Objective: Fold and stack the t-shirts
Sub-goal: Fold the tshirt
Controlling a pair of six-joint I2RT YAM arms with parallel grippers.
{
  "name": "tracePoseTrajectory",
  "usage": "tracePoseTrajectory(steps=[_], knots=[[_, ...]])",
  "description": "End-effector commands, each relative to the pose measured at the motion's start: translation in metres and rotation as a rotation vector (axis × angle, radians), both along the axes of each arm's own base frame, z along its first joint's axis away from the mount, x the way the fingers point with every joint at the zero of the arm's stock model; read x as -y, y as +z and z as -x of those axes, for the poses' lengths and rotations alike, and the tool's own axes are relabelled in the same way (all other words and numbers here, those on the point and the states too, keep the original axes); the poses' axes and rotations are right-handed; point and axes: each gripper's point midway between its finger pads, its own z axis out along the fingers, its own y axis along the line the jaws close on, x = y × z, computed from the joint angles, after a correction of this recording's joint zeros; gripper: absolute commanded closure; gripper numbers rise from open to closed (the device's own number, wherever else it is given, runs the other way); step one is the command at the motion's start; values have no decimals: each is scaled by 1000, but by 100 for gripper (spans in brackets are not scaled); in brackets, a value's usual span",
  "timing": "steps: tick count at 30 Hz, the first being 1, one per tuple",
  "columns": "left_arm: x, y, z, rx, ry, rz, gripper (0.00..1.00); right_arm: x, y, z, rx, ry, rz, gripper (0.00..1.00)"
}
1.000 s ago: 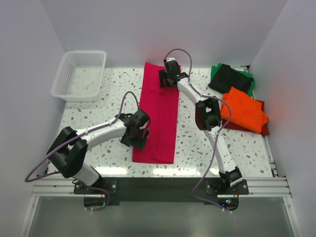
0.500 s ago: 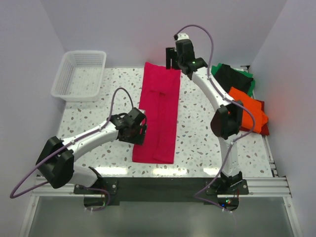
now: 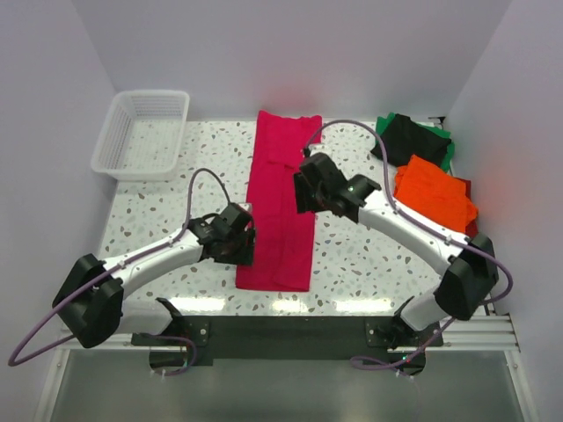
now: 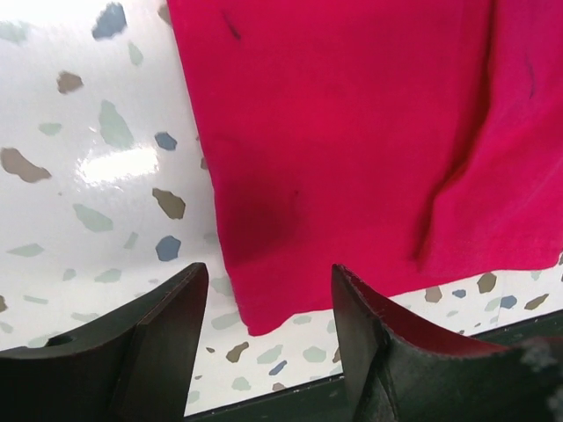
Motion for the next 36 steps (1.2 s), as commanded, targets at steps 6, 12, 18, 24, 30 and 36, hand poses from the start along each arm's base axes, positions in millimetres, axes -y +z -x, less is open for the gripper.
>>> tracePoseTrajectory(steps=[6, 12, 18, 24, 30, 36], knots=[[9, -11, 14, -27, 11, 97, 51, -4, -52, 93, -113, -43, -107, 46], [14, -16, 20, -64, 8, 124, 55, -18, -90, 125, -185, 30, -86, 48], [18, -25, 34, -130, 31, 170, 57, -20, -109, 145, -234, 67, -61, 49], [1, -38, 44, -152, 74, 115, 57, -18, -124, 156, -271, 84, -82, 49], [-23, -46, 54, -171, 115, 11, 60, -23, -138, 166, -310, 110, -91, 49], [-33, -42, 58, -182, 160, -35, 66, -33, -150, 171, -335, 146, -78, 50]])
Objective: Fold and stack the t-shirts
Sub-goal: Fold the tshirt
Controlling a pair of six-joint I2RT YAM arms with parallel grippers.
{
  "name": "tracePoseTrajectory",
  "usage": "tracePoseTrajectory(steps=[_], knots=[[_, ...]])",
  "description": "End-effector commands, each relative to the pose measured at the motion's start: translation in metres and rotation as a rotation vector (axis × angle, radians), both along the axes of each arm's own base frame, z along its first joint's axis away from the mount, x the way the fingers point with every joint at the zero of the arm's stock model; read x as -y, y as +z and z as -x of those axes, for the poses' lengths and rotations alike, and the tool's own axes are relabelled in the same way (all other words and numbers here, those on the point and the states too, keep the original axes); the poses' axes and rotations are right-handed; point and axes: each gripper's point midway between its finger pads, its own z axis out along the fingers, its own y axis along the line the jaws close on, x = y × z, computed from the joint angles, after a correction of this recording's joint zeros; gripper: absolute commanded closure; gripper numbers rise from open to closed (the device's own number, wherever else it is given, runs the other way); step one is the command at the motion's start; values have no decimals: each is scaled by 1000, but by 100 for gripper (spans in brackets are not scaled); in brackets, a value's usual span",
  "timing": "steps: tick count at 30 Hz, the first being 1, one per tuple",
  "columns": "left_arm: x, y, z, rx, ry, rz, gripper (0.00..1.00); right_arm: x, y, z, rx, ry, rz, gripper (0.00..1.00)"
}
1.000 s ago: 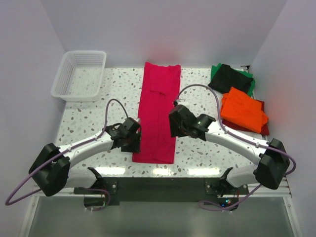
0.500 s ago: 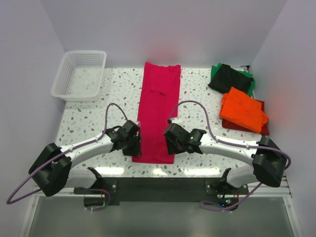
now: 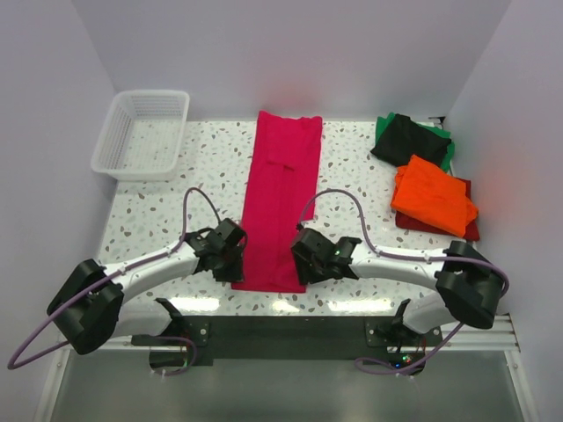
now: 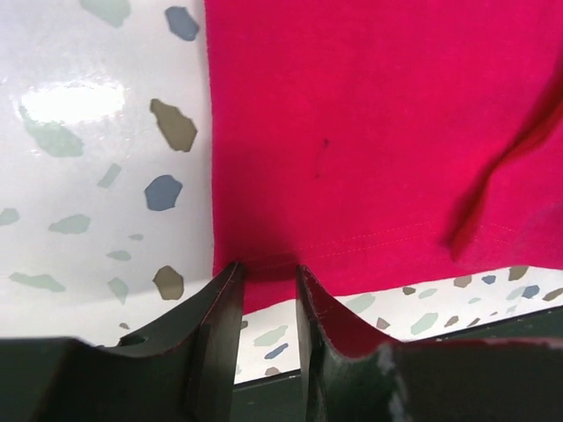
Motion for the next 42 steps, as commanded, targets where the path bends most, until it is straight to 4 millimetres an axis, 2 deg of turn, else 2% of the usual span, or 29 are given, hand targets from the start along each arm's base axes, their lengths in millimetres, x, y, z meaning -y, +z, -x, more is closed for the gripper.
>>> tracePoseTrajectory(steps=[1, 5, 6, 9, 12, 14, 15, 20, 27, 34, 39, 42], knots=[[-27, -5, 14, -43, 48, -120, 66, -19, -2, 2, -7, 16, -56, 50], [-28, -1, 14, -38, 72, -114, 73, -24, -11, 7, -31, 33, -52, 51], [-27, 2, 12, -29, 75, -109, 78, -24, -12, 8, -35, 38, -48, 52], [-25, 14, 7, 7, 86, -90, 85, -29, -13, 12, -47, 57, -52, 54], [-22, 31, -1, 68, 105, -49, 85, -34, -15, 17, -64, 83, -53, 60], [-21, 36, -2, 84, 106, -33, 83, -35, -18, 21, -80, 95, -45, 67], [-20, 35, -1, 80, 104, -29, 79, -36, -20, 22, -84, 101, -37, 69], [-17, 20, 8, 28, 85, -19, 66, -38, -25, 29, -112, 122, -21, 80], [-31, 9, 17, -9, 125, -78, 49, -33, -28, 34, -122, 120, 1, 80], [-29, -5, 19, -39, 143, -83, 47, -29, -30, 37, -129, 129, 14, 80], [-28, -17, 16, -31, 160, -81, 51, -28, -34, 39, -138, 146, 26, 80], [-26, -15, 9, 6, 175, -63, 53, -27, -35, 40, -141, 154, 32, 80]])
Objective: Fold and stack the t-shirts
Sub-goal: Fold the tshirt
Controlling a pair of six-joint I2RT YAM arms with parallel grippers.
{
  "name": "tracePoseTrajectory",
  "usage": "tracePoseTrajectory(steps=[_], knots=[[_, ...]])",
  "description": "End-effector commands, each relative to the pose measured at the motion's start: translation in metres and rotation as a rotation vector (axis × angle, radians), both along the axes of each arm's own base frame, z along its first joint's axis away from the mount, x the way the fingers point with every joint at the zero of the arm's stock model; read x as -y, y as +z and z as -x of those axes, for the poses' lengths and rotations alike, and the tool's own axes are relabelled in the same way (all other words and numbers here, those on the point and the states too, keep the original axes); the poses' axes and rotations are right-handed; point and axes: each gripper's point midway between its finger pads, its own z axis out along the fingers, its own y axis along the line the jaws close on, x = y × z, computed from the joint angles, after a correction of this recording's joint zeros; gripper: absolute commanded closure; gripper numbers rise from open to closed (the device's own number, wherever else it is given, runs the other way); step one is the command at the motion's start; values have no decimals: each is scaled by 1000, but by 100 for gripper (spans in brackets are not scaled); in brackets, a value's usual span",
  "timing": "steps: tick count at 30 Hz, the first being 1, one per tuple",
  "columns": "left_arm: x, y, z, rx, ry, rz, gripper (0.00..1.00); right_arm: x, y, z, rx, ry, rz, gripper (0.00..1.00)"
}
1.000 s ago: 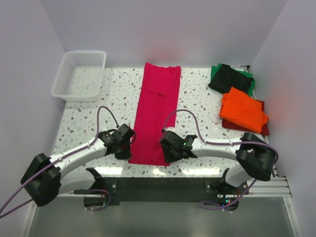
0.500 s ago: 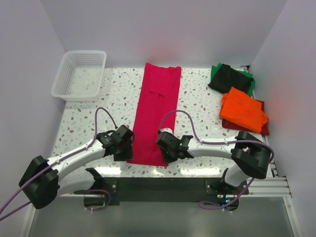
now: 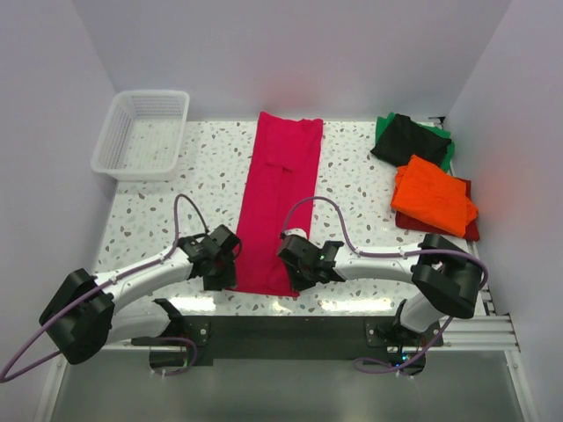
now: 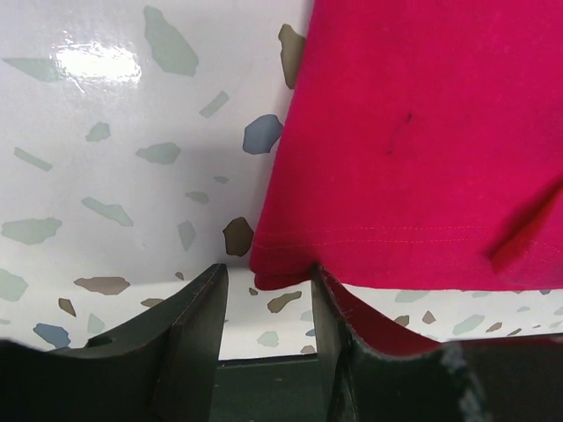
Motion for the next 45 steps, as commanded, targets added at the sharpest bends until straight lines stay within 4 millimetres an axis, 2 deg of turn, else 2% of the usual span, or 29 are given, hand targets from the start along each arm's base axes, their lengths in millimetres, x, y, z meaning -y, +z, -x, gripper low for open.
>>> tracePoseTrajectory(steps=[1, 6, 14, 17, 18, 21, 22, 23, 34, 42, 45], knots=[[5, -9, -13, 71, 47, 28, 53, 10, -14, 16, -53, 41, 58, 80], [7, -2, -24, 145, 77, 57, 52, 14, -15, 15, -43, 42, 69, 80], [7, -12, -23, 131, 71, 49, 57, 16, -17, 15, -41, 56, 83, 81], [6, -15, -21, 123, 68, 46, 67, 15, -21, 15, -48, 60, 90, 83], [6, -15, -20, 121, 68, 48, 71, 16, -22, 16, -51, 61, 92, 86], [4, -18, -18, 115, 67, 42, 87, 16, -23, 17, -56, 62, 93, 100], [3, -19, -16, 109, 66, 39, 97, 16, -23, 17, -57, 61, 93, 100], [3, -19, -16, 106, 65, 39, 100, 16, -22, 17, -55, 62, 92, 100], [-7, -6, 0, 84, 82, 42, 100, 35, -11, 26, -62, 33, 93, 100], [12, 15, 12, 77, 92, 124, 100, 53, 1, 34, -51, -13, 69, 100], [15, 14, 22, 57, 85, 117, 100, 57, 6, 38, -56, -25, 53, 100]])
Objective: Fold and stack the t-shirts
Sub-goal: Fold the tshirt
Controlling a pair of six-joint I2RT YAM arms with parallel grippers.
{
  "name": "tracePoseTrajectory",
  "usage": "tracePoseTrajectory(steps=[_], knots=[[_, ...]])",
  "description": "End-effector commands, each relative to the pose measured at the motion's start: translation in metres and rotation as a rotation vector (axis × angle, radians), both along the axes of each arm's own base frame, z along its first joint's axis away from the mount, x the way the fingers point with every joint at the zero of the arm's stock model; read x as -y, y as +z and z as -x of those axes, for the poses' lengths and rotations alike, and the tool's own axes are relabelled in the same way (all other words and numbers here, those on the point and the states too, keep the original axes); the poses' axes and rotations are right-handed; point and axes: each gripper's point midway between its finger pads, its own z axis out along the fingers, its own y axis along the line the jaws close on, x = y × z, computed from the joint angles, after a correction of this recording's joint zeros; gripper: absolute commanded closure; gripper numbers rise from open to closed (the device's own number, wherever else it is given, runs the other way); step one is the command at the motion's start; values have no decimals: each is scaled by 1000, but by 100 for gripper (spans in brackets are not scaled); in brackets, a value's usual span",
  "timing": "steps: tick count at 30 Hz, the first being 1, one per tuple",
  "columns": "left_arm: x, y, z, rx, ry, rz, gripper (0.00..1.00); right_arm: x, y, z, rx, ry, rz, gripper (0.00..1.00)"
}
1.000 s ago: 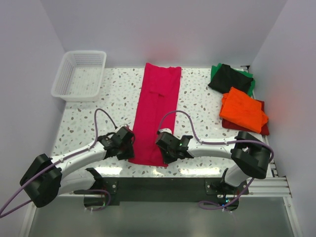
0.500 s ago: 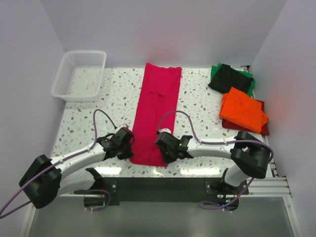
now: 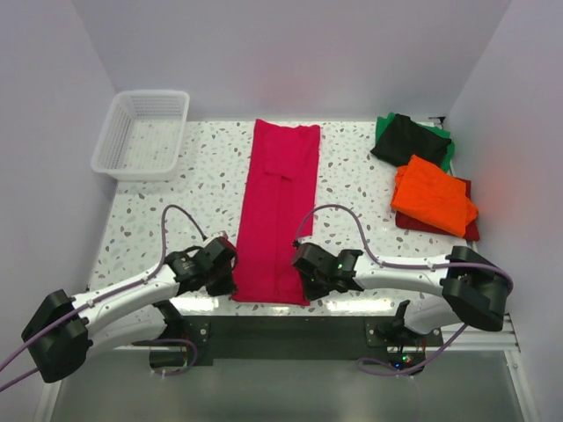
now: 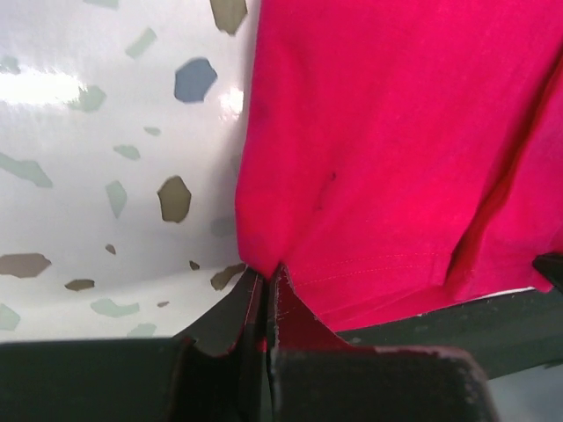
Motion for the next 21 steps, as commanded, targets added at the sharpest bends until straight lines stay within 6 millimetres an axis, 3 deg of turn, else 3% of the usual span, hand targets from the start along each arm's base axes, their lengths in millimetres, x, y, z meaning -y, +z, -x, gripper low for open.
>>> tracePoseTrajectory(steps=[1, 10, 15, 21], knots=[[-3, 3, 15, -39, 19, -41, 100, 28, 0, 17, -34, -25, 57, 100], [14, 7, 35, -65, -68, -82, 100, 39, 7, 31, -54, -28, 31, 100], [22, 8, 37, -61, -79, -95, 100, 43, 7, 33, -54, -28, 34, 100], [29, 22, 31, -5, -75, -101, 100, 44, 28, 23, 2, -41, 29, 100]])
